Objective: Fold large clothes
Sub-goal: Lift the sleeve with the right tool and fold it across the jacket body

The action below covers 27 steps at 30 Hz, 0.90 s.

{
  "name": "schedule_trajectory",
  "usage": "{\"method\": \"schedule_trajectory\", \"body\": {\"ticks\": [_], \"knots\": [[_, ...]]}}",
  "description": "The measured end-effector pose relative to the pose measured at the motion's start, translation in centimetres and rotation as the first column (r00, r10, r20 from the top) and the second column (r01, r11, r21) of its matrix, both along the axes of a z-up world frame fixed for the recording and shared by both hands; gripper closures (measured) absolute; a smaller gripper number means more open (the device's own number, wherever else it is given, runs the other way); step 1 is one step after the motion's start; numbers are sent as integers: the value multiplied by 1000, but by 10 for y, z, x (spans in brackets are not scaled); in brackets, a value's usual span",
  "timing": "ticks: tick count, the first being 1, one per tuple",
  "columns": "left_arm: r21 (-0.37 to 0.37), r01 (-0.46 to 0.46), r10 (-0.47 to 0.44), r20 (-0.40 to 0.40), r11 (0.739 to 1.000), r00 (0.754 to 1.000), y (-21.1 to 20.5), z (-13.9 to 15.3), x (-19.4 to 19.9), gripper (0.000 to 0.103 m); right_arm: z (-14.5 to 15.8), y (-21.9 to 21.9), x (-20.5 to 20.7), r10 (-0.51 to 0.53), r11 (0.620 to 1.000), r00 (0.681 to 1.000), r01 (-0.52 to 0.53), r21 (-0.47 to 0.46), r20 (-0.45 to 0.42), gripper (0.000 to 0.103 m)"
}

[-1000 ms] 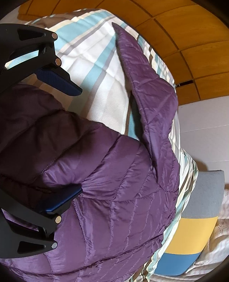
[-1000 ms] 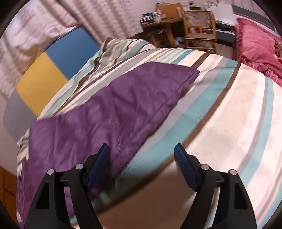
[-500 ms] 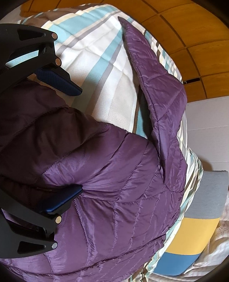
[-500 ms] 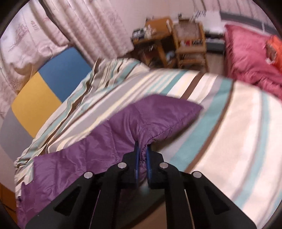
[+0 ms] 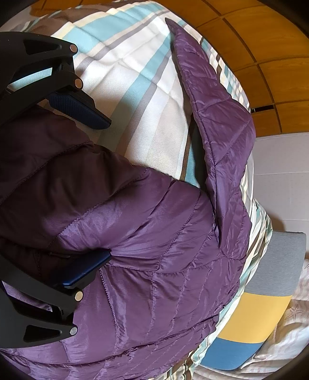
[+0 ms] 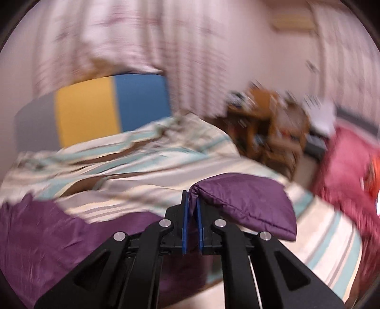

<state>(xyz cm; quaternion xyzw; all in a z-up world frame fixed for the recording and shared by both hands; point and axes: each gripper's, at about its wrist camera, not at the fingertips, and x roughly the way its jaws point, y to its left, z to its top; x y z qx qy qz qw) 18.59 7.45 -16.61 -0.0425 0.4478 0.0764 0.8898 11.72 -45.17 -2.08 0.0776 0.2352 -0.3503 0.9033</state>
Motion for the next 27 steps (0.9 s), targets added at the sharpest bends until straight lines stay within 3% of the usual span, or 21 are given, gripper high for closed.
{"method": "schedule_trajectory", "body": {"ticks": [3, 6, 10, 15, 20, 24, 25, 27], "knots": [[-1, 0, 0, 1, 1000, 1000, 0, 0, 0, 3, 2, 63, 26, 151, 982, 987, -155, -108, -48, 97], [-8, 0, 0, 3, 1000, 1000, 1, 0, -1, 3, -5, 126, 54, 287, 934, 949, -307, -184, -126, 97], [-13, 0, 0, 5, 1000, 1000, 1, 0, -1, 3, -30, 203, 81, 448, 840, 863, -496, -220, -235, 98], [-11, 1, -1, 4, 1000, 1000, 1, 0, -1, 3, -57, 259, 90, 566, 742, 776, -627, -239, -277, 99], [-11, 0, 0, 5, 1000, 1000, 2, 0, -1, 3, -61, 306, 97, 657, 651, 694, -719, -243, -295, 99], [-6, 0, 0, 4, 1000, 1000, 1, 0, 0, 3, -68, 334, 95, 747, 551, 594, -805, -222, -300, 99], [-3, -1, 1, 3, 1000, 1000, 1, 1, -1, 3, -74, 340, 95, 774, 508, 549, -836, -207, -317, 99], [4, 0, 0, -1, 1000, 1000, 0, 2, 0, 3, -83, 349, 99, 800, 456, 492, -870, -185, -343, 99]]}}
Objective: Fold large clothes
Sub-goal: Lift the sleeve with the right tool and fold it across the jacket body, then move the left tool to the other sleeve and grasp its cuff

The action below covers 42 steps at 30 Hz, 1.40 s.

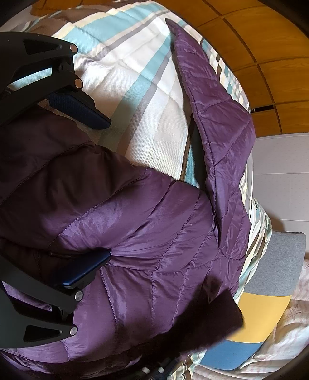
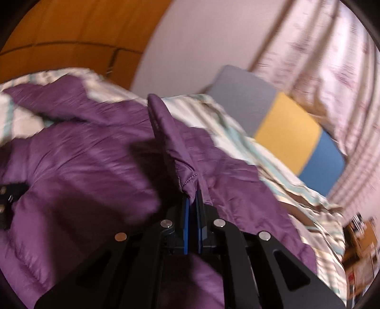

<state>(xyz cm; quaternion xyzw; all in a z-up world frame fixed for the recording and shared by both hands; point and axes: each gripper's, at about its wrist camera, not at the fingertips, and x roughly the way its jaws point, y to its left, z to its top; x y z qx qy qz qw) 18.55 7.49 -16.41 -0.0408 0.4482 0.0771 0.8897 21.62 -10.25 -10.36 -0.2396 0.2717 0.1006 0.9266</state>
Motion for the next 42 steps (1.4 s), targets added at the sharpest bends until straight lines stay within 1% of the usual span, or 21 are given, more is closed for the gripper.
{"method": "schedule_trajectory", "body": {"ticks": [2, 6, 7, 8, 9, 10, 11, 12, 14, 17, 19, 21, 22, 23, 24, 26, 28, 32, 35, 39, 42], "knots": [[-13, 0, 0, -2, 1000, 1000, 2, 2, -1, 3, -11, 4, 1, 83, 997, 995, -83, 4, -56, 98], [-1, 13, -13, 8, 1000, 1000, -3, 15, -4, 3, -22, 9, 0, 174, 984, 979, -176, -3, -108, 94], [3, 25, -25, 19, 1000, 1000, -6, 21, -4, 3, -24, 10, 0, 188, 982, 975, -189, -4, -118, 89], [1, 36, -36, 33, 999, 999, -10, 28, -3, 3, -25, 9, 0, 202, 979, 971, -202, 10, -130, 74], [-4, 42, -41, 49, 999, 998, -12, 35, -3, 3, -22, 9, -2, 210, 978, 969, -207, 33, -132, 65], [-10, 48, -47, 67, 999, 997, -15, 41, -1, 3, -18, 5, -3, 207, 978, 970, -201, 55, -129, 50], [-17, 55, -54, 84, 998, 995, -18, 48, 2, 3, -11, -1, -6, 205, 976, 971, -194, 95, -125, 46], [-20, 62, -60, 97, 998, 993, -22, 55, 8, 3, -2, -13, -12, 204, 970, 972, -186, 155, -115, 46], [-20, 81, -78, 105, 997, 991, -32, 64, 24, 3, 7, -27, -20, 167, 968, 981, -143, 205, -101, 46], [-9, 103, -101, 118, 995, 988, -50, 67, 48, 3, 14, -68, -29, 34, 950, 992, 5, 312, -120, 46], [-3, 121, -120, 113, 993, 986, -66, 63, 67, 7, 14, -104, -31, -103, 905, 983, 157, 396, -154, 46], [13, 138, -139, 100, 990, 985, -81, 55, 83, 22, 12, -136, -33, -249, 849, 952, 303, 432, -178, 48], [23, 144, -145, 87, 989, 986, -87, 50, 89, 30, 8, -159, -32, -345, 801, 918, 398, 448, -198, 50], [29, 149, -151, 72, 988, 986, -92, 43, 98, 34, 7, -171, -31, -391, 771, 895, 446, 455, -214, 52], [34, 148, -150, 62, 988, 987, -94, 38, 104, 37, 3, -191, -29, -450, 720, 858, 512, 469, -247, 53], [39, 135, -136, 48, 990, 989, -92, 27, 112, 48, -1, -212, -22, -507, 654, 811, 583, 482, -292, 63], [20, 124, -125, 53, 992, 991, -86, 19, 113, 52, -5, -228, -12, -540, 619, 781, 622, 480, -314, 70], [-19, 107, -105, 84, 994, 991, -78, 11, 104, 54, -18, -246, 26, -572, 617, 744, 668, 416, -347, 83], [-25, 104, -102, 84, 994, 991, -77, 8, 104, 54, -36, -251, 59, -574, 616, 716, 697, 367, -397, 86], [19, 105, -106, 75, 994, 991, -86, 5, 105, 53, -49, -248, 70, -580, 636, 719, 694, 338, -383, 86], [22, 108, -109, 73, 994, 991, -88, 5, 104, 53, -46, -253, 64, -562, 627, 730, 683, 375, -389, 83]]}}
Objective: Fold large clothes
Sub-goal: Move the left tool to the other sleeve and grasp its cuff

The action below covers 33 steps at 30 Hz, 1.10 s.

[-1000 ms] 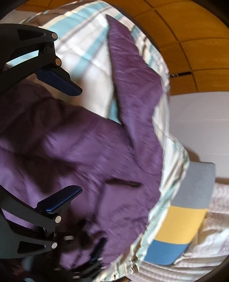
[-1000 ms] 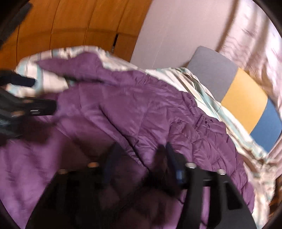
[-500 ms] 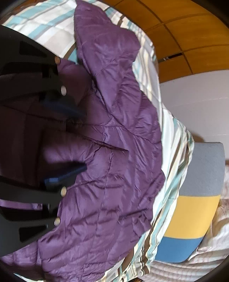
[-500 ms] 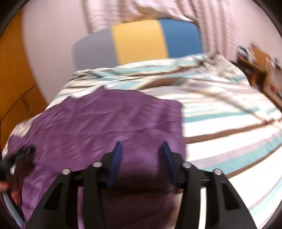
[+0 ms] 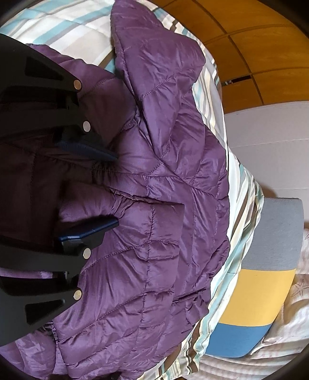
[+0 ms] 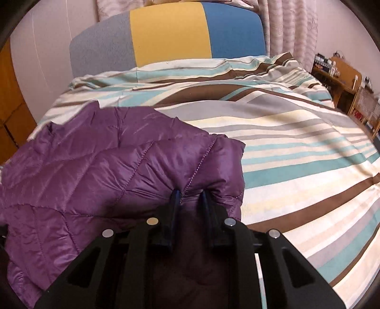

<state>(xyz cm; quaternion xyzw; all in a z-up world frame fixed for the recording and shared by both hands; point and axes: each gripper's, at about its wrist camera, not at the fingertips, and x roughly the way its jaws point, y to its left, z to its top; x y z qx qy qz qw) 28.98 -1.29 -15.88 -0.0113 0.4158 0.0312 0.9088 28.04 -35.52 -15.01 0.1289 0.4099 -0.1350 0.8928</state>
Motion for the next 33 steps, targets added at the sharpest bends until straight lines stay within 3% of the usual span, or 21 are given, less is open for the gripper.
{"method": "schedule_trajectory", "body": {"ticks": [3, 4, 6, 13, 18, 19, 21, 22, 23, 29, 33], "knots": [[-16, -2, 2, 0, 1000, 1000, 3, 1, -1, 51, 17, -9, -24, -26, 998, 997, 22, 65, 70, 78], [-17, -1, 1, 0, 1000, 1000, 3, 0, -2, 51, 24, -9, -36, -37, 996, 995, 30, 79, 93, 71], [-19, 1, -1, -1, 1000, 1000, 4, 1, -2, 50, 34, 0, -57, -19, 997, 993, 11, 72, 112, 66], [-30, 10, -10, -1, 999, 1000, 4, 1, 0, 46, 10, 15, -66, -23, 1000, 1000, 23, -16, -4, 67], [-45, 18, -18, -3, 999, 1000, 5, 0, 0, 42, 4, 29, -60, -22, 992, 999, 18, -121, -33, 66], [-59, 23, -23, -4, 998, 1000, 6, 1, 0, 40, 4, 31, -61, -24, 991, 999, 19, -135, -34, 65], [-133, 54, -55, -1, 990, 999, 13, 6, -2, 22, 3, 32, -61, -32, 988, 999, 26, -154, -36, 62], [-176, 75, -77, 1, 982, 997, 18, 9, -4, 7, 3, 32, -61, -35, 987, 999, 28, -158, -36, 61], [-200, 79, -78, 12, 977, 997, 24, 14, -8, 5, 3, 32, -61, -36, 986, 999, 30, -161, -37, 60], [-268, -34, 58, 80, 963, 995, 85, 36, -32, 5, 3, 28, -63, -44, 987, 998, 39, -154, -35, 53], [-312, -212, 251, 91, 926, 964, 159, 43, -44, 5, 3, 23, -64, -56, 989, 998, 50, -138, -36, 48]]}}
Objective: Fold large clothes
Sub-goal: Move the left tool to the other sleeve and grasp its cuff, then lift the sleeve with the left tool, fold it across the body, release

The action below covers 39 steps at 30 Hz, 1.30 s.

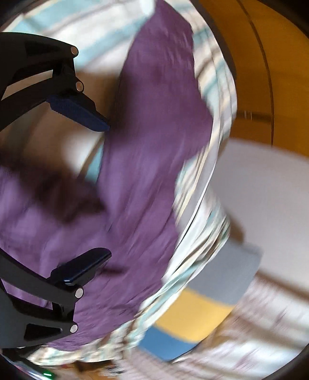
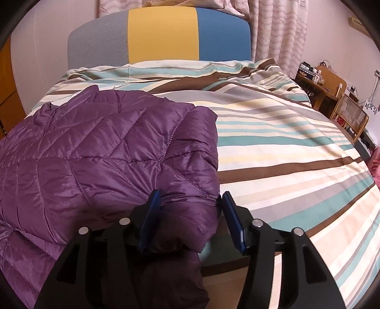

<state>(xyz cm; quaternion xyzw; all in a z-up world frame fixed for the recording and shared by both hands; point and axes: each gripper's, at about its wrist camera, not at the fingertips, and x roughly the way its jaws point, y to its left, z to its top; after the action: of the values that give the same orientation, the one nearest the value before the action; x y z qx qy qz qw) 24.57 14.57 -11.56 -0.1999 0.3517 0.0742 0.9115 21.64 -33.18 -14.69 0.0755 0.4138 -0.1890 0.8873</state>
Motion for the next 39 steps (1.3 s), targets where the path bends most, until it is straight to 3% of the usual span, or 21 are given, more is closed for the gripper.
{"method": "schedule_trajectory", "body": {"ticks": [4, 8, 9, 15, 18, 19, 22, 23, 24, 25, 26, 29, 32, 35, 39], "knots": [[-76, -189, 187, -30, 979, 982, 71, -4, -13, 5, 0, 0, -1, 0, 1000, 1000, -1, -9, -2, 48], [-158, -357, 353, -51, 921, 934, 131, -13, -31, 5, 1, 1, 0, 2, 1000, 1000, -2, -24, -6, 48], [-182, -406, 403, -58, 895, 913, 148, -16, -36, 5, 1, 2, 0, 2, 1000, 1000, -2, -26, -7, 48], [-300, -513, 516, -75, 804, 853, 200, -33, -49, 6, 1, 5, 2, 1, 999, 1000, -2, -49, -14, 48], [-331, -567, 577, -77, 755, 813, 219, -39, -50, 16, 1, 7, 2, 2, 998, 1000, -2, -56, -16, 48], [-321, -575, 584, -77, 752, 808, 222, -40, -49, 21, 1, 7, 2, 2, 998, 1000, -3, -57, -16, 48], [-273, -599, 600, -89, 753, 795, 234, -39, -39, 40, 1, 10, 2, 1, 998, 1000, -3, -70, -20, 48], [-267, -600, 596, -103, 754, 796, 239, -38, -33, 61, 1, 10, 3, 1, 997, 1000, -3, -74, -20, 48], [-281, -584, 579, -111, 761, 808, 242, -39, -30, 77, 1, 10, 3, 1, 997, 1000, -3, -78, -22, 48], [-296, -569, 563, -114, 768, 819, 244, -39, -29, 89, 1, 11, 3, 1, 997, 1000, -3, -81, -23, 48], [-289, -565, 562, -101, 773, 821, 242, -32, -28, 94, 1, 11, 4, 1, 997, 1000, -3, -83, -23, 48], [-245, -572, 592, 10, 783, 806, 224, -3, -40, 94, 1, 12, 4, 2, 996, 1000, -4, -88, -25, 48], [-207, -548, 575, 99, 810, 812, 198, 24, -44, 94, 1, 12, 4, 2, 996, 1000, -4, -90, -25, 48], [-151, -491, 513, 203, 858, 834, 164, 53, -44, 94, 1, 12, 4, 2, 997, 1000, -4, -83, -23, 48], [-66, -353, 355, 314, 933, 880, 108, 84, -40, 94, 1, 13, 4, 3, 997, 1000, -4, -77, -20, 48]]}}
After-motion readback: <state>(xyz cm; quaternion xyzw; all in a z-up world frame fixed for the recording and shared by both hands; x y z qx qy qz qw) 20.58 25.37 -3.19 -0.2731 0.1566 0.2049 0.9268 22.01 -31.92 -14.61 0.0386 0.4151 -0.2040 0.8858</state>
